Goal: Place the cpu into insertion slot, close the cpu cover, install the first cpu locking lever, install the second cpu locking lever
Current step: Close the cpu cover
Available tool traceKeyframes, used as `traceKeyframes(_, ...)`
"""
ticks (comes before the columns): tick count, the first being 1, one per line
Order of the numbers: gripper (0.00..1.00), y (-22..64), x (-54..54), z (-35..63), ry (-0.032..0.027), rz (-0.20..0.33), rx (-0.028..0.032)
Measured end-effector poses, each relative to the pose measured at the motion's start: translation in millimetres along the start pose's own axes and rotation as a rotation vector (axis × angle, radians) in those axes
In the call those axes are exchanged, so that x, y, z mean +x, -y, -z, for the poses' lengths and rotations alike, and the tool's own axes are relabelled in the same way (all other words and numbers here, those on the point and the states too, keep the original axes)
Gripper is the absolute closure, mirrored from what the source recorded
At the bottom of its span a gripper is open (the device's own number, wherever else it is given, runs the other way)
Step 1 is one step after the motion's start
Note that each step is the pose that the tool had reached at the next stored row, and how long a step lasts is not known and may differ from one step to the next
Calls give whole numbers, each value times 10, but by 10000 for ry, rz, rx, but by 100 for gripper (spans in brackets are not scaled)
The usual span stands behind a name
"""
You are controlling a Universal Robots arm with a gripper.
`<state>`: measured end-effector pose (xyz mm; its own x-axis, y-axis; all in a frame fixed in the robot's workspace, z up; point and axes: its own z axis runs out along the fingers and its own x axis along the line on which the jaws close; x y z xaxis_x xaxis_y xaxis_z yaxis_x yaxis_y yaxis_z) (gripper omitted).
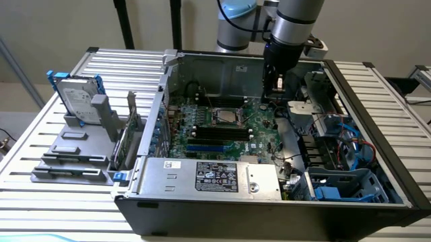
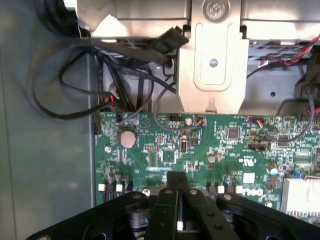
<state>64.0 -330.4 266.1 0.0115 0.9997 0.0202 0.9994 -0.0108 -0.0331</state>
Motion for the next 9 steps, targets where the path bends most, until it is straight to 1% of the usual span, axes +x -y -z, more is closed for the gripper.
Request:
traceKeyframes(7,89,-5,-3,-127,1,0,1)
traceKeyframes(9,89,-2,-4,-156,0,0,18)
